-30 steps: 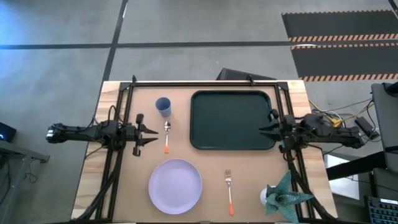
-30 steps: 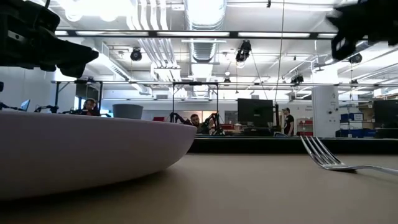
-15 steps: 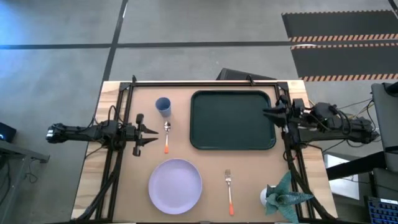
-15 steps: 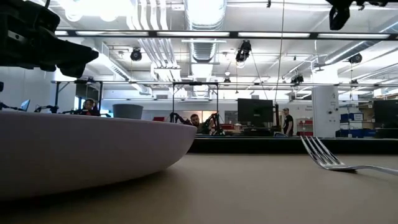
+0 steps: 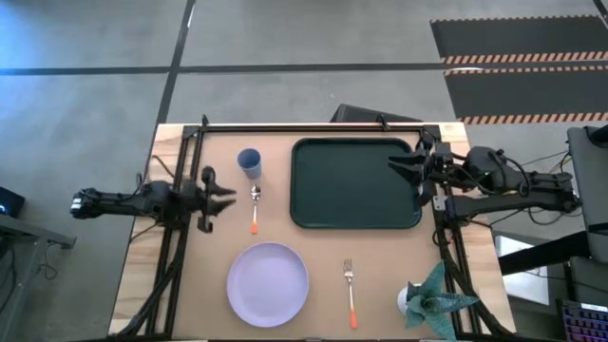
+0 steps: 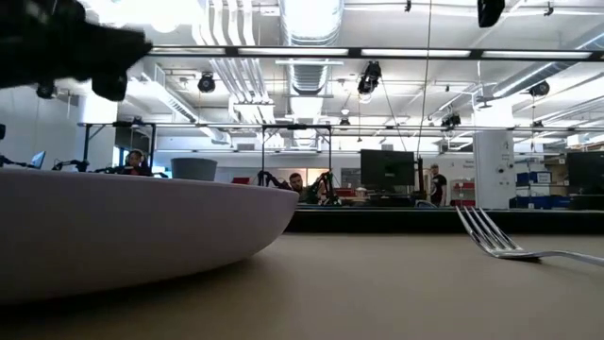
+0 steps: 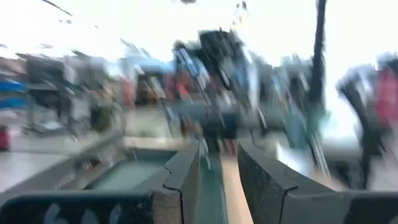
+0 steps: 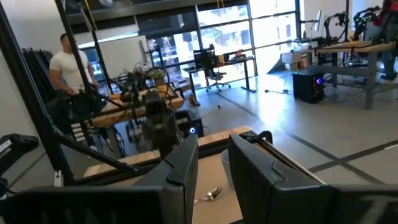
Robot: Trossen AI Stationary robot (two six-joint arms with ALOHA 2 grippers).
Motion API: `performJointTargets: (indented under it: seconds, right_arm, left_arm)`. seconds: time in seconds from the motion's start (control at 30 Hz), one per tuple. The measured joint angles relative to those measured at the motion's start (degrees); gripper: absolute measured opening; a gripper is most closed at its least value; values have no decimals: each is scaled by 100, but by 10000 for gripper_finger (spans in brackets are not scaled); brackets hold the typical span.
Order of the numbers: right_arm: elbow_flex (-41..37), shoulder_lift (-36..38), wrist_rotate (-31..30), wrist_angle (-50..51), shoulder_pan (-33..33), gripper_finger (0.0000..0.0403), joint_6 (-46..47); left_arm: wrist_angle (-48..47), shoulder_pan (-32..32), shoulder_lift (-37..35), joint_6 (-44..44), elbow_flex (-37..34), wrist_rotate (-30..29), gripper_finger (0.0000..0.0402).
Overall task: Pick and place plate/cup/fork/spoon on tray
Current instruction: Put the blue cup on the black tray
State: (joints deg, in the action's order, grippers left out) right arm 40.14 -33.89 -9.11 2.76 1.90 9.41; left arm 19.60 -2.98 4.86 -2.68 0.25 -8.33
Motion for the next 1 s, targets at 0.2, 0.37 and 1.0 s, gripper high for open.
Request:
performJointTargets:
  seconds: [0.2,0.37,1.0]
  right_arm:
    - [52,-34,1,-1,1,79,-53]
    - [52,-30,2,1,0,79,-64]
    - [55,626,3,1,-1,79,-268]
  left_arm:
    - [1422,0,-1,-431,-2,-587,93]
    - [1536,-2,-2,-654,-2,-570,93]
    - [845,-2,982,-1850,40,-945,93]
